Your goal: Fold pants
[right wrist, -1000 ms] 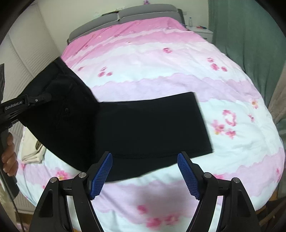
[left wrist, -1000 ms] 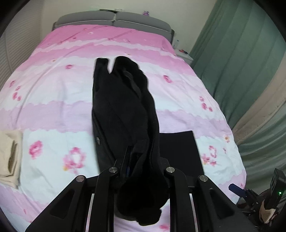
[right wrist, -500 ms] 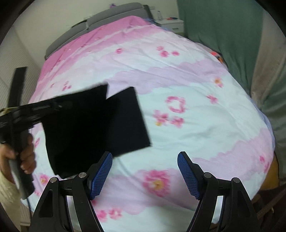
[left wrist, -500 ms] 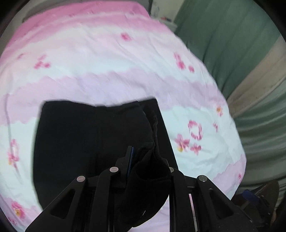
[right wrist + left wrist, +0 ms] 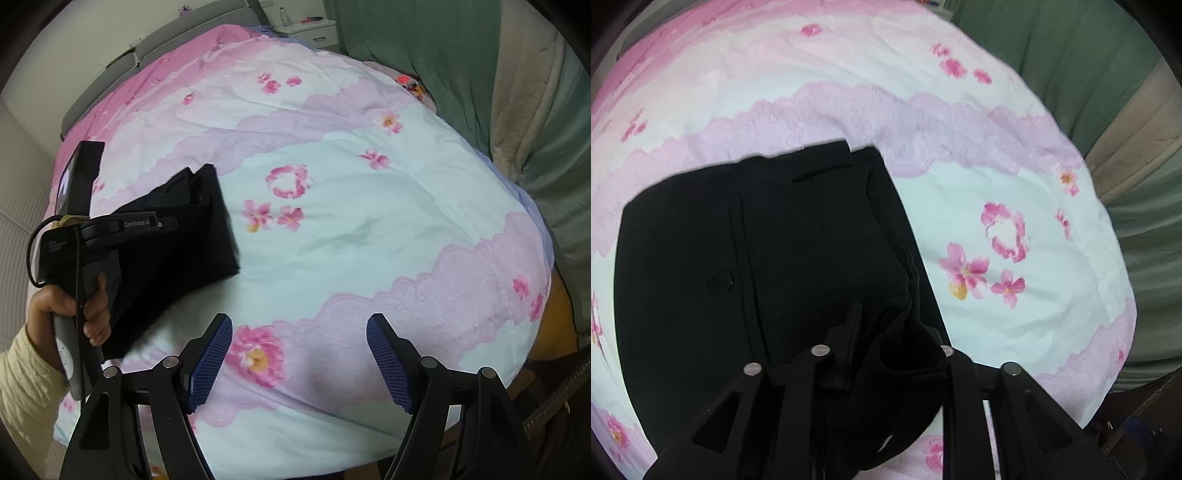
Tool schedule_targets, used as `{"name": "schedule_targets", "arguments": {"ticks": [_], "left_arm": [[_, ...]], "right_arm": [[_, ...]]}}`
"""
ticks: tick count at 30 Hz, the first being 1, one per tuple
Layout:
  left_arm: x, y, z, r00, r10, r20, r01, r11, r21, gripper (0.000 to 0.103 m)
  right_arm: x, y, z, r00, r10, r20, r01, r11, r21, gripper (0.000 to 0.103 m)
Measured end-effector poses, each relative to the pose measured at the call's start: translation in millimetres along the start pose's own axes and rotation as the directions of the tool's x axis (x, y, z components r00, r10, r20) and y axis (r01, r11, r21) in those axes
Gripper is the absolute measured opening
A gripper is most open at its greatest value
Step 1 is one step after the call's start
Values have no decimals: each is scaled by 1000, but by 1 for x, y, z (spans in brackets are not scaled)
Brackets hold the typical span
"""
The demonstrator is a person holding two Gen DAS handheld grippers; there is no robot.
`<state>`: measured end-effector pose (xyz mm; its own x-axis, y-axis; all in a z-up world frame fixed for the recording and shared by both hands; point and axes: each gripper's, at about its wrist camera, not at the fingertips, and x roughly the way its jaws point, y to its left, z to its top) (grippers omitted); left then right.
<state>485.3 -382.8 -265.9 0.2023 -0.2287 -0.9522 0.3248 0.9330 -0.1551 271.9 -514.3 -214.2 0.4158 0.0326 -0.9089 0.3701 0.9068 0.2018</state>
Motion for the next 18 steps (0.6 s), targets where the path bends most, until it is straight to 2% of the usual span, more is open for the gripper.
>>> {"name": "schedule_targets", "arguments": {"ticks": [1,3,4,9,12,15,18], "left_arm": [[2,-1,0,1000,-11,-14,11,1000,0,34],[0,-4,-1,997,-75,-24,75,997,2,57],[-6,-5,-2,996,-84,-9,84,996,4,60],[-47,3,-2,996,-51,74,48,998,37,69],[-69,25,-12,994,21,103,-27,998,50,73],[-80,51,-26,987,127,97,-132,990,46,74],[-83,76,-41,981,185,57,-185,983,2,75]], "right_arm": [[1,-2,0,1000,-7,-1,7,1000,5,76],[2,-3,2,1000,-5,-4,5,1000,13,76],[3,-3,3,1000,0,-7,0,1000,15,76],[3,6,9,1000,17,-4,-17,1000,-15,76],[3,18,13,999,49,8,-49,997,-51,76],[7,37,17,994,107,13,-105,989,-105,76],[18,56,21,984,178,-7,-177,974,-142,76]]}}
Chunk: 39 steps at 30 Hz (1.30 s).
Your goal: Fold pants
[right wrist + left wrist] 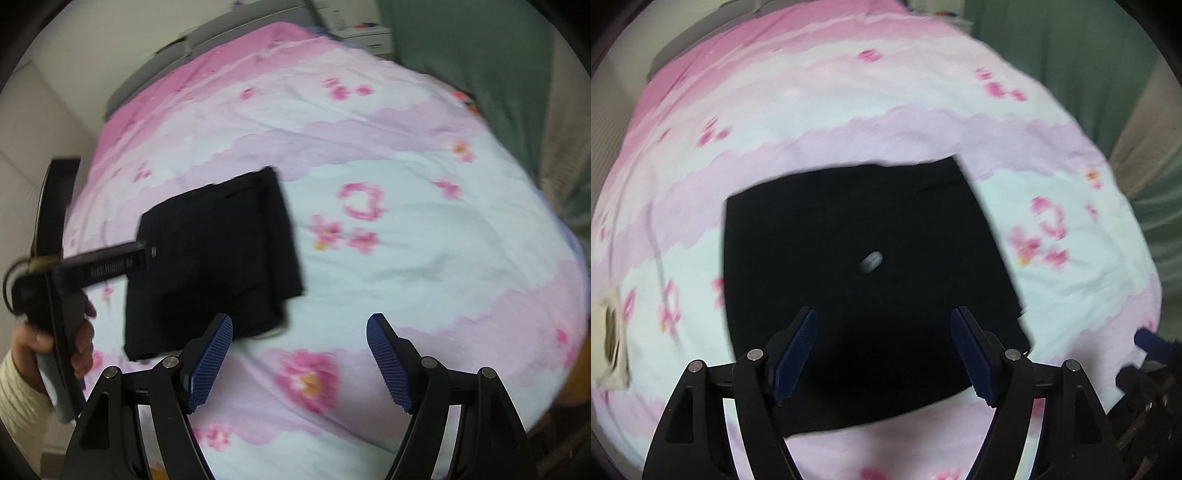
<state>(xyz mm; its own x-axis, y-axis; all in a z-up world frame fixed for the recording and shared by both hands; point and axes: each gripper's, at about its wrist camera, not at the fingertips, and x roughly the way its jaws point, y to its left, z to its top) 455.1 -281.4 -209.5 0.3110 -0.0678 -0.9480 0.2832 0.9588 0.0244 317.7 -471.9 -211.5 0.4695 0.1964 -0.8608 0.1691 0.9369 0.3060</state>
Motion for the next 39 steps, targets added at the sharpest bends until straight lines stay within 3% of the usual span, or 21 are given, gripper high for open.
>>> {"name": "schedule_targets", "arguments": {"ticks": [5,8,13,18,21,28,33,34,36,37,39], "left_arm": [[11,19,-23,997,49,-56,-51,998,-44,78],[23,18,-31,994,47,-100,-54,996,-69,78],[47,1,-33,987,15,-159,-26,997,-71,78],[54,-13,-32,986,-9,-169,2,999,-46,78],[53,-15,-31,987,-7,-163,2,1000,-31,78],[51,-3,-24,987,3,-160,-11,999,-49,78],[48,3,-22,987,4,-162,-14,998,-61,78],[51,1,-20,987,8,-163,-18,998,-60,78],[51,0,-21,986,13,-163,-23,998,-57,78],[51,0,-21,986,13,-165,-23,998,-57,78],[52,-1,-22,986,13,-168,-23,998,-59,78]], "right_arm": [[35,26,8,994,103,-44,-106,993,-60,75],[59,31,13,985,149,-88,-154,986,-57,63],[103,30,19,980,134,-149,-144,988,-56,59],[133,23,23,971,121,-208,-131,991,-36,53],[141,21,24,963,133,-234,-141,990,-18,37],[128,29,30,958,204,-201,-208,978,1,37],[143,22,38,927,312,-210,-295,949,108,35],[150,21,39,922,321,-218,-299,946,127,33],[161,18,42,919,319,-232,-287,944,161,14],[163,18,43,926,303,-227,-272,949,158,9],[157,20,46,945,253,-210,-229,964,133,9]]}}
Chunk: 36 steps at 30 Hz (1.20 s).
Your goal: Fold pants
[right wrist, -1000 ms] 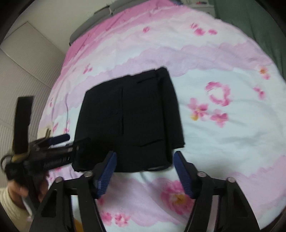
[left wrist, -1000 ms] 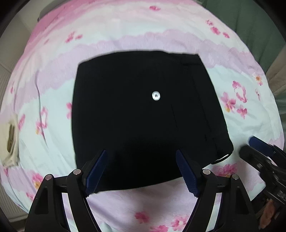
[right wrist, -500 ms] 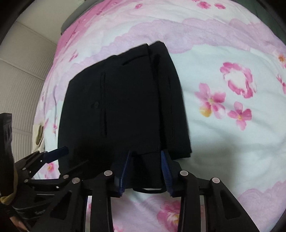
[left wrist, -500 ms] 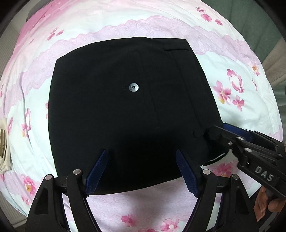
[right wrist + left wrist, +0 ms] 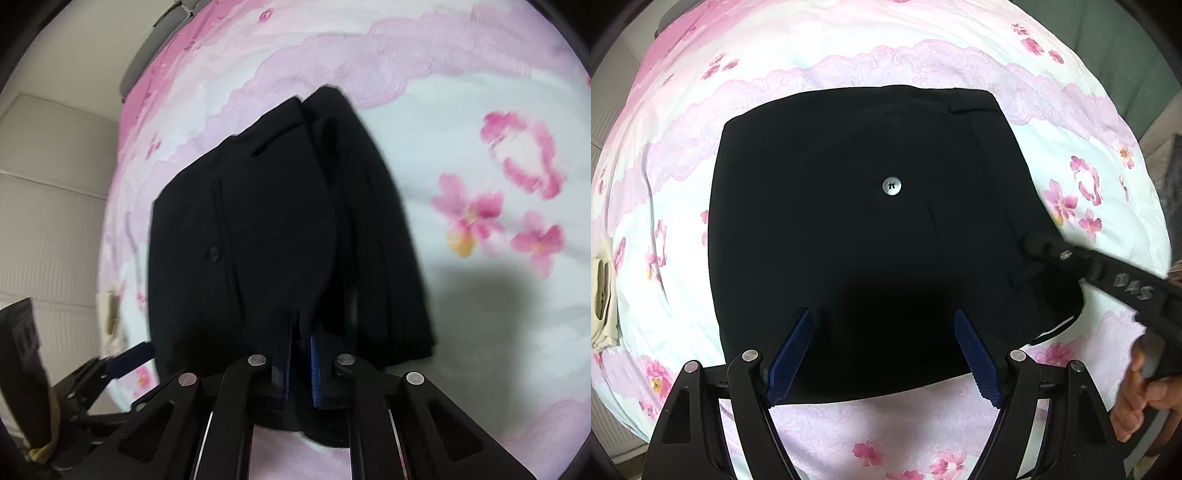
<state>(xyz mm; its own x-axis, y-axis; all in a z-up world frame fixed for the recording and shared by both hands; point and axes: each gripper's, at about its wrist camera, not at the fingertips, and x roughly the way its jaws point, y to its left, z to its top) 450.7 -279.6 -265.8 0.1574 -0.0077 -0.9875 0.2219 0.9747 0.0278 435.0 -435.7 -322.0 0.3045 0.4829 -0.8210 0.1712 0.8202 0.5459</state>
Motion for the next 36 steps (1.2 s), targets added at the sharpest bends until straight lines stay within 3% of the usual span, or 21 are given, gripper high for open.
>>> {"name": "schedule_targets", "arguments": {"ticks": [7,15,17,19,20,21,25,31,34,36], "left_arm": [[2,-13,0,1000,-13,6,13,1000,-12,78],[-3,-15,-9,1000,15,19,-15,1000,-7,80],[-6,-12,-13,1000,21,17,-20,1000,-18,80],[-6,-8,-17,1000,21,14,-21,999,-28,81],[-6,-6,-20,1000,24,13,-23,999,-36,81],[-7,-5,-22,1000,26,14,-25,999,-41,81],[-15,9,-33,999,33,31,-31,997,-69,81],[-44,42,-51,989,84,122,-74,994,-81,89],[-50,62,-62,983,122,139,-110,989,-95,91],[-49,72,-66,981,138,135,-125,987,-101,91]], "right_arm": [[-36,4,6,992,-56,112,62,997,-51,9],[-25,-24,7,990,-117,75,118,993,-19,11],[-22,-29,7,986,-153,57,154,988,-5,21],[-24,-29,3,967,-245,63,246,969,-8,41],[-29,-31,0,957,-278,75,279,960,-3,58],[-34,-32,-3,948,-304,91,305,952,8,63],[-66,-35,-19,936,-325,137,318,945,75,65],[-94,-27,-50,954,-234,188,214,969,122,82],[-84,-23,-64,969,-132,210,101,983,154,86],[-70,-28,-73,975,-18,221,-26,980,196,89]]}}
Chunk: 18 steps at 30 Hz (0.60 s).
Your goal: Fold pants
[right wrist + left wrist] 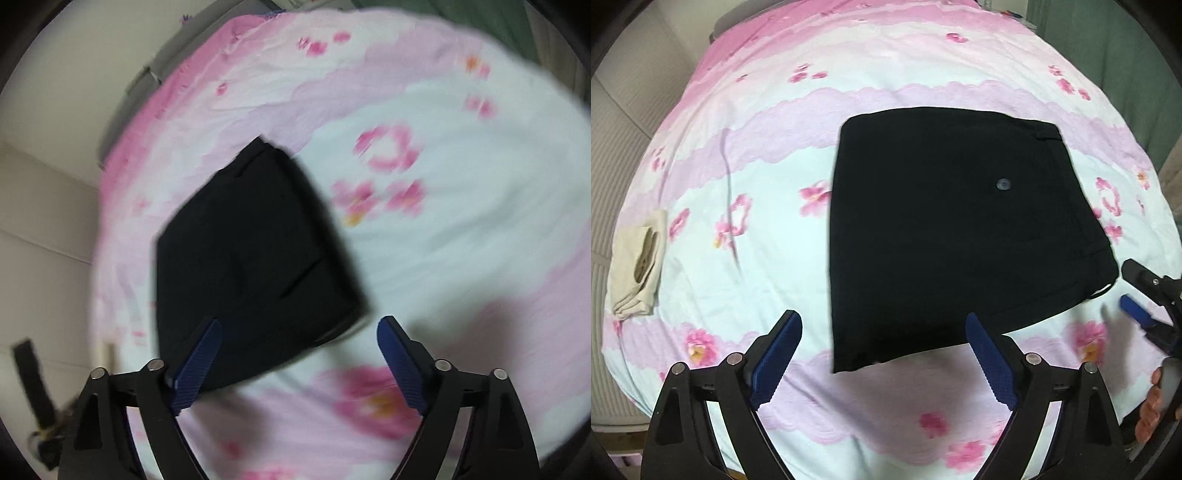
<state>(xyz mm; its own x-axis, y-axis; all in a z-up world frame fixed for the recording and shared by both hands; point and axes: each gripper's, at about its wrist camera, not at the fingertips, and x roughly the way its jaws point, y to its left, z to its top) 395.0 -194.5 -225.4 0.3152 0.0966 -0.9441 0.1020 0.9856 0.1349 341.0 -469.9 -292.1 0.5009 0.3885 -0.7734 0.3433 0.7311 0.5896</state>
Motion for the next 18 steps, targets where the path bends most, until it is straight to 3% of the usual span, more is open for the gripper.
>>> {"name": "schedule_targets", "arguments": {"ticks": [3,5,9,13,18], "left_arm": [[9,4,-2,1000,22,-5,-22,1000,4,91],[17,4,-4,999,44,-1,-44,999,13,91],[35,2,-5,999,51,-13,-51,999,9,91],[46,-7,-7,999,29,-26,-29,999,25,91],[49,-13,-9,1000,17,2,-17,998,56,91]], "right_arm": [[30,-15,-13,994,109,-31,-104,985,134,89],[48,-20,-20,990,136,-37,-128,976,178,89],[70,-26,-25,986,168,4,-165,964,210,89],[83,-30,-18,968,240,75,-251,937,243,89],[104,-33,-4,954,274,121,-297,916,269,89]]}}
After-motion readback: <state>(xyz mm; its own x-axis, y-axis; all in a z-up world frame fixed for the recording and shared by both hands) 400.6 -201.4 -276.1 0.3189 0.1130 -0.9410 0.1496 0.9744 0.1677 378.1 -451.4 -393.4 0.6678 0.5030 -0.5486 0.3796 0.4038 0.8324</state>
